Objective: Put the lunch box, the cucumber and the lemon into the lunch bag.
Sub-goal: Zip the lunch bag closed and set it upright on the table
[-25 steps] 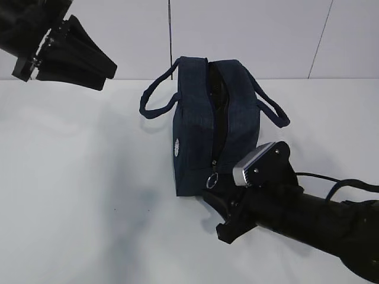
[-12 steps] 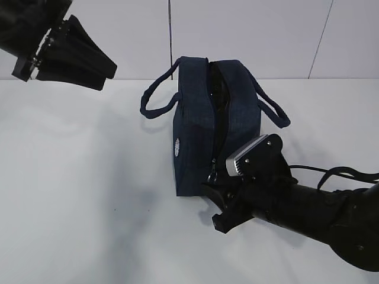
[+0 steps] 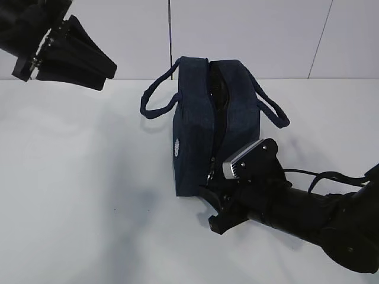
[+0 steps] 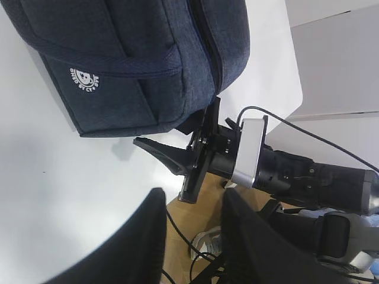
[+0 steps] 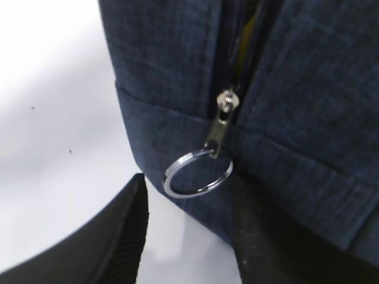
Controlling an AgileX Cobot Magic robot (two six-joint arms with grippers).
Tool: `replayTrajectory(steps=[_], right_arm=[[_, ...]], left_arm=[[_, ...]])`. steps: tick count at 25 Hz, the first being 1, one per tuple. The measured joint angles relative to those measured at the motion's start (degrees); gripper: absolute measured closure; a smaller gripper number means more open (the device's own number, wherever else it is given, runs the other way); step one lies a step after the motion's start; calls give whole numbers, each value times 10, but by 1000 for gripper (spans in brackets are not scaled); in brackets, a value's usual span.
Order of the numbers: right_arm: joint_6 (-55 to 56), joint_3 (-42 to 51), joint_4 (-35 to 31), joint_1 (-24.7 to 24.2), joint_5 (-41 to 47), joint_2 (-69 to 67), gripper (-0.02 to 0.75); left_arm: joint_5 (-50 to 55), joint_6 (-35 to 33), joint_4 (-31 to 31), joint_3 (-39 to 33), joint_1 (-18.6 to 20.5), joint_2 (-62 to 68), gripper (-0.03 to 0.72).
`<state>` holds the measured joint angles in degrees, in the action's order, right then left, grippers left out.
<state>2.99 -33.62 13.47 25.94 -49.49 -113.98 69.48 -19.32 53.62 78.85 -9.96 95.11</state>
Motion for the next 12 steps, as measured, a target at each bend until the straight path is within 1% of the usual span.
replayTrajectory(steps=[5, 12], right_arm=[[0, 0, -5, 0, -48, -5, 369], [0, 0, -18, 0, -56, -5, 369]], left_arm=[[0, 0, 0, 0, 0, 0, 461], [0, 0, 0, 0, 0, 0, 461]])
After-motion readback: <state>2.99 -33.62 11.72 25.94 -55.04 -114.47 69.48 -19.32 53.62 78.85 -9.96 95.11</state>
